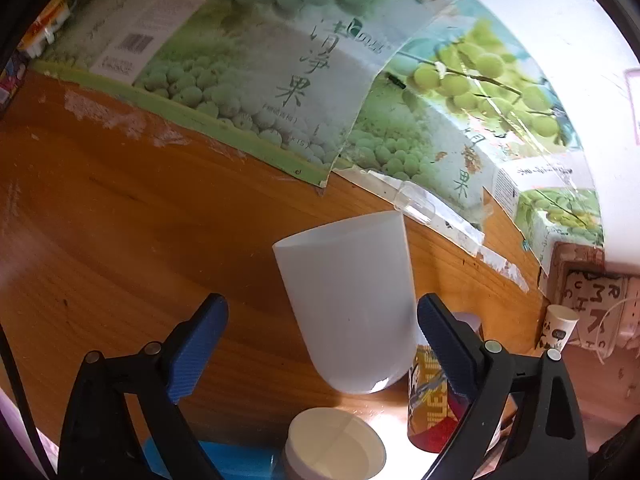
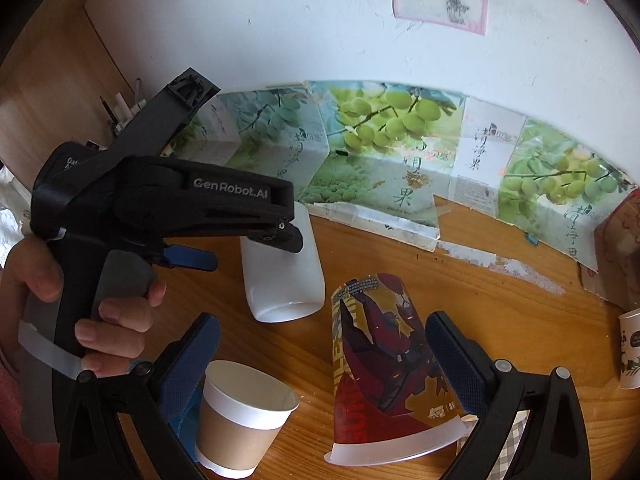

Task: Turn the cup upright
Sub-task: 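Close the left gripper on the white plastic cup and lift it, then carry the white cup with the left gripper, rotating it upright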

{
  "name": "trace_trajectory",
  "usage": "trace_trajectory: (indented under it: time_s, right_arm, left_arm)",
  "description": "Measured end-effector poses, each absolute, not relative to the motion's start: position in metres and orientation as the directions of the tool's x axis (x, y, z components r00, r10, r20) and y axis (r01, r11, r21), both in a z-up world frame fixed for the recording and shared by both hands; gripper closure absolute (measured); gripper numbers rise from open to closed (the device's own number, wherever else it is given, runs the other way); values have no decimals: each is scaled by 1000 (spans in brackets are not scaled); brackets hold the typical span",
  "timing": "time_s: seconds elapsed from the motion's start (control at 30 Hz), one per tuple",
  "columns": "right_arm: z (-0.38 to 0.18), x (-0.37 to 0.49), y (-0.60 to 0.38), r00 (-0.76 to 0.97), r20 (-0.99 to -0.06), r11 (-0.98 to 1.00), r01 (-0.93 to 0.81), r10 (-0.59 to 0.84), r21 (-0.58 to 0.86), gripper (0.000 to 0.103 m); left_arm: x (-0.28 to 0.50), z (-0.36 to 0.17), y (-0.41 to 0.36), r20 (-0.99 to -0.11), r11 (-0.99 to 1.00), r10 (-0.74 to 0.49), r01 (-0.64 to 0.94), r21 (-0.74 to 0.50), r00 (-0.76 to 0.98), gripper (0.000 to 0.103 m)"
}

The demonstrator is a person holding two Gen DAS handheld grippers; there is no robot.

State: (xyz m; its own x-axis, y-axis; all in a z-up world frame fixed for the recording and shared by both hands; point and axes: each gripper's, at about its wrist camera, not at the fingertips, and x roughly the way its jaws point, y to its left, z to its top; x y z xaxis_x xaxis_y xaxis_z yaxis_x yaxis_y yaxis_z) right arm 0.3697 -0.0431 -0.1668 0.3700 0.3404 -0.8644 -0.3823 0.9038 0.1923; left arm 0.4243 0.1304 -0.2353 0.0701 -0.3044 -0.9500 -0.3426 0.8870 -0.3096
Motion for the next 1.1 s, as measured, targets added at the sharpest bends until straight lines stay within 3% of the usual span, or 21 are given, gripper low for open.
trace_trajectory:
  time_s: [0.17, 0.5, 0.83, 1.1]
  right_arm:
    - [-171, 371, -39, 352, -869, 891, -412, 347, 188, 0]
    - [-169, 370, -43, 372, -873, 908, -384, 316, 164, 0]
    - [-162, 367, -46, 391, -868, 919, -361, 304, 159, 0]
    - [-146, 353, -48, 434, -846, 920, -363, 309, 150, 0]
  left_arm:
    - [428, -245, 131, -935, 862, -352, -374, -342, 45, 10]
    - [436, -251, 106, -942, 896, -336, -301, -326, 18, 35]
    - [435, -248, 101, -937, 903, -349, -263, -339, 11, 35]
    - [422, -215, 104, -940, 916, -334, -213, -341, 71, 35]
